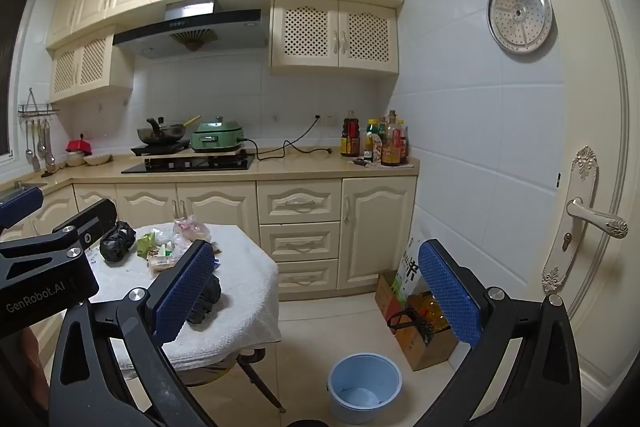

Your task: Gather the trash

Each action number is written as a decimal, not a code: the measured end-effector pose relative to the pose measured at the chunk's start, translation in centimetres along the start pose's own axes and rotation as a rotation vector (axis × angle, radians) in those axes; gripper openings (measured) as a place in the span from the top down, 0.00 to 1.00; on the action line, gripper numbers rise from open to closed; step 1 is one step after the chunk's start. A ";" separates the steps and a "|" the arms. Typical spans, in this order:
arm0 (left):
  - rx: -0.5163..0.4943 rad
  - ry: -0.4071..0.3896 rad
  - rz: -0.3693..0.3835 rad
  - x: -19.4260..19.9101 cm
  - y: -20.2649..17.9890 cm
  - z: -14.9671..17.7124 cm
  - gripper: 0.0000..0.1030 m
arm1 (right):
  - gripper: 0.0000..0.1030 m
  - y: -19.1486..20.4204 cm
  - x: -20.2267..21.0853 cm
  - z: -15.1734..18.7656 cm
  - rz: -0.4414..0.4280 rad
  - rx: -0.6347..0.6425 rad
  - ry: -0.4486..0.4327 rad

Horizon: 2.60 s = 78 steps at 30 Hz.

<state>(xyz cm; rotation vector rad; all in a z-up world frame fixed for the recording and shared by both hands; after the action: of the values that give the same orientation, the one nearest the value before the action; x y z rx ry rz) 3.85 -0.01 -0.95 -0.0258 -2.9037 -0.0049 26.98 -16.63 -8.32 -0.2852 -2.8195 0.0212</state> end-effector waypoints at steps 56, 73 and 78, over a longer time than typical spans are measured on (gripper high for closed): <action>0.006 -0.006 -0.011 0.1 0.2 0.0 0.01 | 0.00 0.4 0.1 -0.1 -0.008 0.003 0.000; 0.004 -0.005 -0.014 0.1 0.2 0.0 0.01 | 0.00 0.6 0.1 0.1 -0.009 0.004 0.002; 0.004 -0.004 -0.015 0.1 0.3 0.1 0.01 | 0.00 0.6 0.1 0.1 -0.009 0.004 0.003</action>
<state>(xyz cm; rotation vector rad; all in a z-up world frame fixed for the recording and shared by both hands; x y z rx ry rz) 3.73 0.27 -0.97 -0.0041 -2.9082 -0.0021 27.00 -15.98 -8.43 -0.2707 -2.8170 0.0245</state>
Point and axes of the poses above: each gripper's, at about its wrist camera, not at the fingertips, and x roughly against the way its jaws point, y to its left, z to its underside, the point moved 4 cm from there along -x, roughly the way its jaws point, and after that the axes turned 1 degree about z, right-handed, at the moved point
